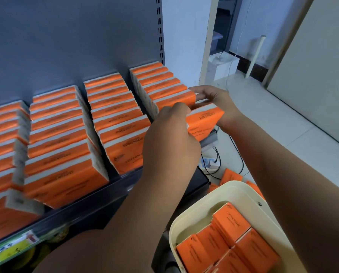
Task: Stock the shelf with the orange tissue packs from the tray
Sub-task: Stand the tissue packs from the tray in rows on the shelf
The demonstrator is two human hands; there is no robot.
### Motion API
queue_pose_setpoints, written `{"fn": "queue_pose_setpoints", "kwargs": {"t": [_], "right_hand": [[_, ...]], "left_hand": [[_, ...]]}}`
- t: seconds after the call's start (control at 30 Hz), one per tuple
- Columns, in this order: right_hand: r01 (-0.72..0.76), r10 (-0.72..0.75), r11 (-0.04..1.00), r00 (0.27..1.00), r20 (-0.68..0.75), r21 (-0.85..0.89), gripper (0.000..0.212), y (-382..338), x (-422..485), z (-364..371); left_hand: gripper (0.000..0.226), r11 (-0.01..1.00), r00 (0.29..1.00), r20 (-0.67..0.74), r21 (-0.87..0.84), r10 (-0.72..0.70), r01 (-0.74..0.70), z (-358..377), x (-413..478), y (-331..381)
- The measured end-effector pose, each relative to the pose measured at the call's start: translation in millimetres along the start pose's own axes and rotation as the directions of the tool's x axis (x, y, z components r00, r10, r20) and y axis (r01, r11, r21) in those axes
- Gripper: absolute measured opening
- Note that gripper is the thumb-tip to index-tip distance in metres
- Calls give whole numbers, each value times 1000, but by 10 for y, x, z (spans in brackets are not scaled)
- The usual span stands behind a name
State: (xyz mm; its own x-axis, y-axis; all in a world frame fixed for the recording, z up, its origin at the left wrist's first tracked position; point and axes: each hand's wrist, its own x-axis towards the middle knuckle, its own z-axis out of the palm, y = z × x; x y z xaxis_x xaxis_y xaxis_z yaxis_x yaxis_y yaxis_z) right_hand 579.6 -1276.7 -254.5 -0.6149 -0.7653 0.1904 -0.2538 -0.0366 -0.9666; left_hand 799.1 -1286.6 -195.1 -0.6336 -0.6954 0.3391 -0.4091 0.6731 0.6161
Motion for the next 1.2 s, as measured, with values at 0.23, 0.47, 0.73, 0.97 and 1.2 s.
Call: {"fn": "queue_pose_setpoints", "kwargs": {"t": [0.23,0.47,0.73,0.97,1.2], "right_hand": [[-116,122,992,981,-152,48,44,-47,-31,-29],[-104,157,967,962,-223,231,24,-243,-495,72],[-95,127,987,952,-277,128,28,-288,-720,246],[-66,84,996,930,-358,63,31,-333,-670,262],[-92,113,993,907,-406,71,24,-243,-650,294]], "left_hand": [[46,1000,998,-56,-10,7,-8,22,74,-83],[41,994,979,-200,108,42,-20,20,216,-115],[35,967,963,-259,254,78,-10,137,254,-133],[37,920,981,-169,392,92,-19,165,308,-108],[31,878,993,-115,477,35,24,217,364,-100]]}}
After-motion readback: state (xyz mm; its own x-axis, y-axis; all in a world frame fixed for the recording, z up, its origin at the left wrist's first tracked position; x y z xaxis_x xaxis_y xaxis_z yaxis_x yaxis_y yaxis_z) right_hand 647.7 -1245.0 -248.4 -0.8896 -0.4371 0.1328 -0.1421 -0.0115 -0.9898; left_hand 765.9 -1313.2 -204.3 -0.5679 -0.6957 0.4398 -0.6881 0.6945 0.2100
